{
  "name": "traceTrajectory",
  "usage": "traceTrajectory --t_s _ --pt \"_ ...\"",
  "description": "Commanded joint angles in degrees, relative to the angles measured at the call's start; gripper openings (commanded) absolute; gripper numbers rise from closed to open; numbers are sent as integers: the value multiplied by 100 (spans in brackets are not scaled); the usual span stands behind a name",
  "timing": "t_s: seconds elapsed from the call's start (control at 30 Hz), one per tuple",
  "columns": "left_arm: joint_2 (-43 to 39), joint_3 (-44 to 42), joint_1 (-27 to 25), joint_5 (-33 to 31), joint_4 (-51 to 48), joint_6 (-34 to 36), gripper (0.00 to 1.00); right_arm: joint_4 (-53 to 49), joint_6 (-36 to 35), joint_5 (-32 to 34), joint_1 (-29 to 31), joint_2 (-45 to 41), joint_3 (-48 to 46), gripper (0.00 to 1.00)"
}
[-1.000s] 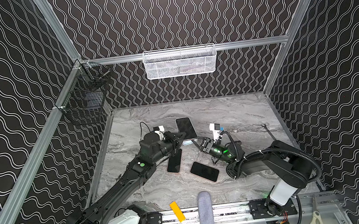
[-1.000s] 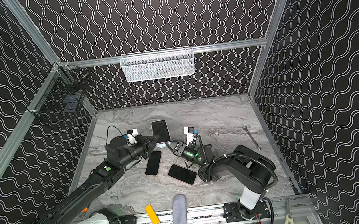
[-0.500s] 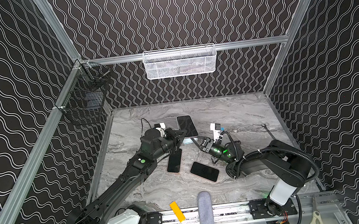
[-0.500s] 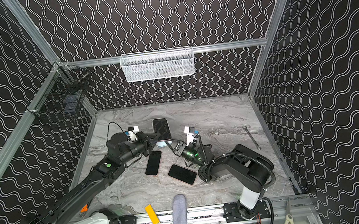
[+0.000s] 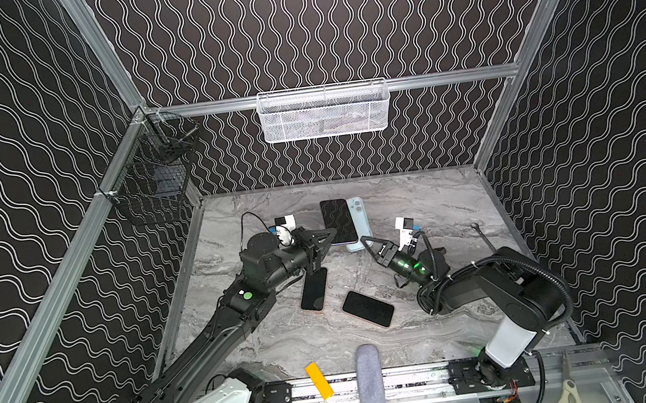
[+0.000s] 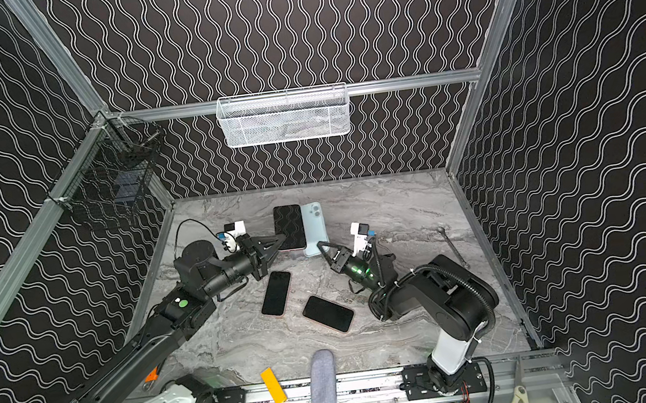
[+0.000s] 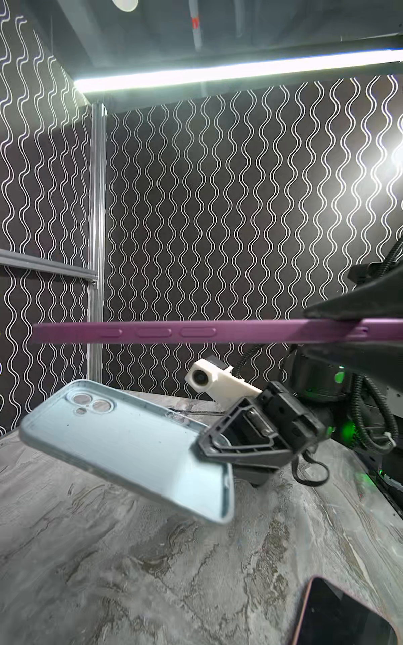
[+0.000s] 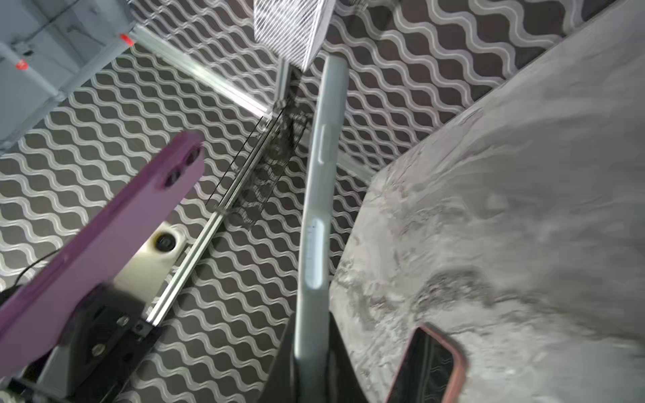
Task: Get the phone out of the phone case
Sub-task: 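Pull the mint case off with the right gripper while the left holds the phone, then lower the mint case flat onto the table with the right gripper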
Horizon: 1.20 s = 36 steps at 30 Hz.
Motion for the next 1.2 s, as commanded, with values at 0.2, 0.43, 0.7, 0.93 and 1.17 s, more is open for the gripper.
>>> traceTrajectory --t_s 0.2,0.43,0.7,0.93,1.17 --pt "103 0 6 -30 374 517 0 -1337 -425 -1172 -1618 -451 -140 6" --pt "337 -14 1 128 374 746 0 -3097 -1183 -2127 -2607 -263 549 8" --pt "268 -89 3 -30 375 1099 0 -3890 -1606 -2397 -2970 414 1006 8" --pt "277 -160 6 -97 370 1200 0 -4262 -1807 -2240 -3014 621 1109 12" --pt "303 -295 6 -221 374 1232 0 -4277 -1784 -2071 -3020 666 1047 20"
